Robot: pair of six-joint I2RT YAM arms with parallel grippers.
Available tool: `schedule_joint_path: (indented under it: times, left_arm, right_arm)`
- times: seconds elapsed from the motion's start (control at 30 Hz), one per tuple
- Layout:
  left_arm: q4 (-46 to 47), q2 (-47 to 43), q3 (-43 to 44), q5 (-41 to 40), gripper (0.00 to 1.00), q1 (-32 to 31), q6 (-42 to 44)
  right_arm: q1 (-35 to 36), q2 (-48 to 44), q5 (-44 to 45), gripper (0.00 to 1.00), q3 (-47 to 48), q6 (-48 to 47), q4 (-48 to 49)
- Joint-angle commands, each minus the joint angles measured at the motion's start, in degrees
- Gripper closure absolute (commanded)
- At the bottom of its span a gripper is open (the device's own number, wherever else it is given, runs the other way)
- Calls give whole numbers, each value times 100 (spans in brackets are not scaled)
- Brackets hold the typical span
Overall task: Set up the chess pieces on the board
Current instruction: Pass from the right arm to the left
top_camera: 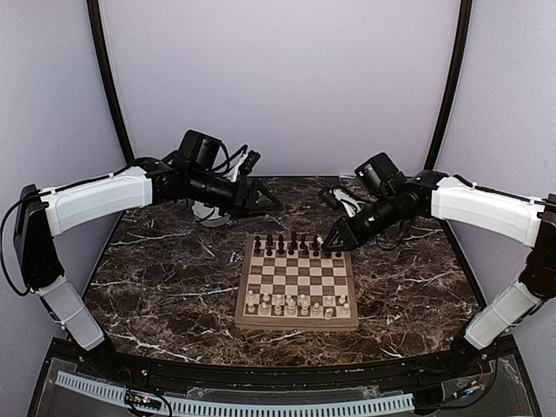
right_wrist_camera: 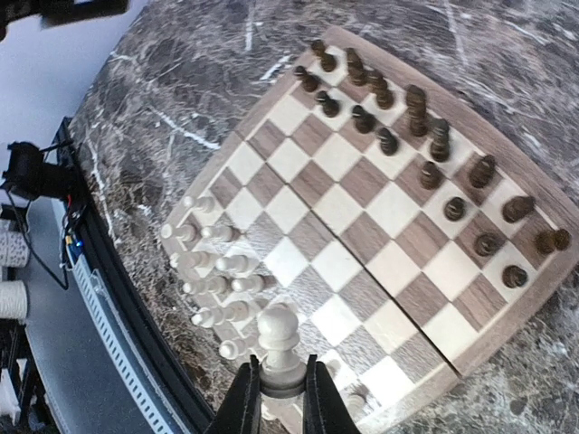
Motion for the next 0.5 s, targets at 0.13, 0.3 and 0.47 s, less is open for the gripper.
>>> schedule_joint_path:
  times: [0.13,0.3,0.47]
  left_arm:
    - [-161,682,817,1246,34,-239,63]
    - [-425,970,954,1358,42,-363,45]
    - [-414,1088,1040,1550,49,-436,42]
  right_arm:
    - [483,225,-325,88,632,-366,390]
    - [597,282,-403,88,821,-356,418]
    - [714,331,-423,88,954,-400,380]
